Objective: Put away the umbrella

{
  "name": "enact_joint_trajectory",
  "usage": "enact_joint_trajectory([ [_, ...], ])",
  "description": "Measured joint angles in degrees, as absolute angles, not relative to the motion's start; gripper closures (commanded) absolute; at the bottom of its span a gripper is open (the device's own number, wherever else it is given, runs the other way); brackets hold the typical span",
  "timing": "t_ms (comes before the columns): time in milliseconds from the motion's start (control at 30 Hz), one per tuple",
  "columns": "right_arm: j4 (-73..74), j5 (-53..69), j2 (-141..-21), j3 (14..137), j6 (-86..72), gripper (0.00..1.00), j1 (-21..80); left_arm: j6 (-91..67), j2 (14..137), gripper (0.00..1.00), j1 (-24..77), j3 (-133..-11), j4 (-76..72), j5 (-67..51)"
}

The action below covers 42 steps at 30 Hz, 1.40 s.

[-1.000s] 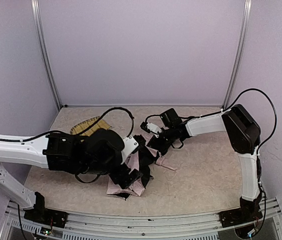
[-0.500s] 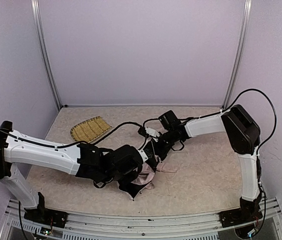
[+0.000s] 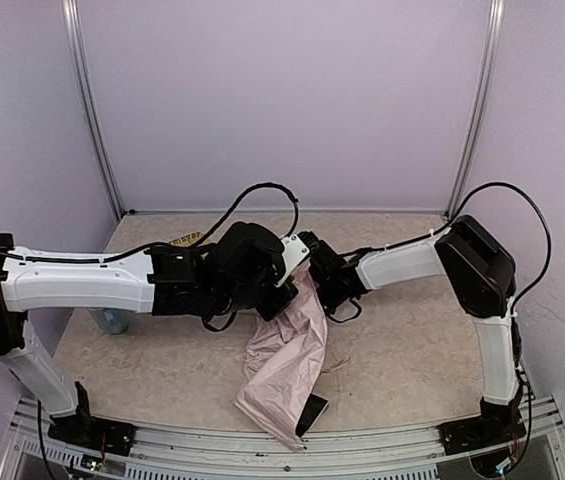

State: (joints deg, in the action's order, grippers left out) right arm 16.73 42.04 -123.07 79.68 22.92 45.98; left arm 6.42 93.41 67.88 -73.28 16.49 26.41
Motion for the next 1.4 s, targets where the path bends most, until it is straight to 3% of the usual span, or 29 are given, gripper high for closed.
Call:
enact_joint_trajectory([
  [233, 16.4, 44.4, -120.5, 77.9, 20.9, 0.3, 44.9, 6.1, 91.1, 1.0, 66.8, -71.1, 15.2, 23.0],
  [500, 10.7, 46.4, -111.4, 77.6, 11.8, 0.24, 38.7, 5.5, 82.7, 1.0, 69.2, -66.9, 14.2, 19.1],
  [700, 7.7, 44.0, -108.3, 76.5, 4.5, 0.25, 35.3, 4.8, 81.6, 1.0, 69.5, -65.8, 13.7, 17.7],
  [900, 5.3, 39.3, -106.4, 67.8, -2.8, 0.26, 32.4, 4.8, 85.2, 1.0, 69.1, -70.4, 14.0, 16.9],
  [1100, 4.8, 33.8, -107.5, 64.5, -4.7, 0.35, 30.7, 4.8, 89.9, 0.95, 67.6, -76.3, 15.3, 15.2],
  [1400, -2.6, 40.1, -116.9, 65.0, -5.6, 0.41, 31.9, 1.5, 108.5, 1.0, 53.8, -95.0, 16.3, 7.6],
])
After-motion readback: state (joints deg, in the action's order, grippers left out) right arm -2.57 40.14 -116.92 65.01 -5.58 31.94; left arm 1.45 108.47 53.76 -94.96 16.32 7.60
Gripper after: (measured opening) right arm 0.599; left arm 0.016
